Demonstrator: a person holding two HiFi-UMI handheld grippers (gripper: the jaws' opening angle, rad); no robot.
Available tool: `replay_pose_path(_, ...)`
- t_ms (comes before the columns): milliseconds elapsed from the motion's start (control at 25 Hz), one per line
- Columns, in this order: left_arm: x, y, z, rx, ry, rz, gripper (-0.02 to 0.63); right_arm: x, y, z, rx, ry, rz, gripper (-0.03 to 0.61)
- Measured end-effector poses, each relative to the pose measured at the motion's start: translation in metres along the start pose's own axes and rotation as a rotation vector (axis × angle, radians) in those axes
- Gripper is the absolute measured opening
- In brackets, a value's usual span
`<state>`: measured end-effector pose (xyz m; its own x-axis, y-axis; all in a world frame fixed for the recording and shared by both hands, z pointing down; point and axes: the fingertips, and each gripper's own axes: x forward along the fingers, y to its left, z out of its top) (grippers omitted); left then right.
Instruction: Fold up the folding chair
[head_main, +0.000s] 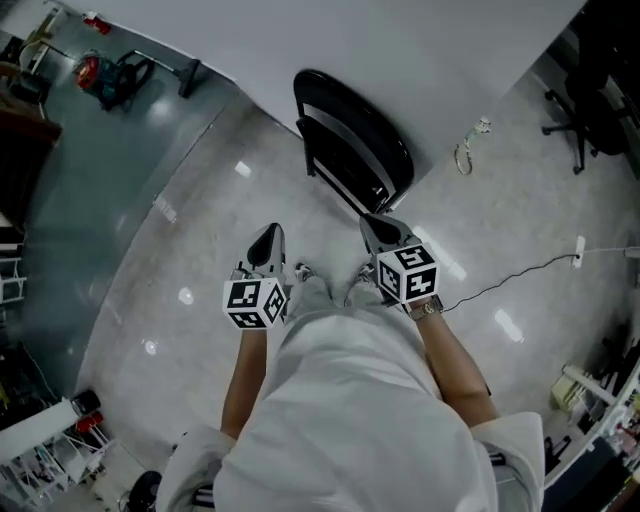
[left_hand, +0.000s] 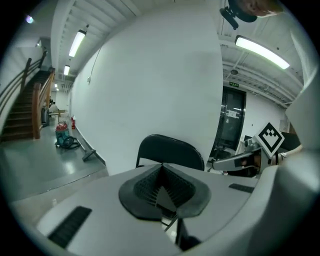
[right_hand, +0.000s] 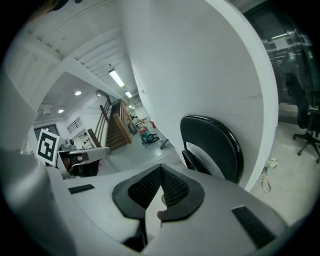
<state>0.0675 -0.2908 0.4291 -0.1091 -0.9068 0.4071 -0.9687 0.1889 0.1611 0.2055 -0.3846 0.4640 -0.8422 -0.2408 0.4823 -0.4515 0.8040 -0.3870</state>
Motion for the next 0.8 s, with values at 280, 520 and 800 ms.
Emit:
replay_pose_path(280,-0.088,0.058,-0.035,-0.079,-0.031,0.199,0.011,0.025,0.101,-0.003,-0.157,-0.035,0.144,0.005)
replay_pose_path(520,-0.183,0.084,-0.071,-0.152,-0.084,0.349,0.011,0.021,0.177,-0.031,-0.269,0.012,0.243,0.005)
replay_pose_path(800,-0.287,0.094,-0.14,-0.217,-0.067,0.416,0.011,-0.003,0.27,-0.087,-0.355,0.026,0.287,0.005)
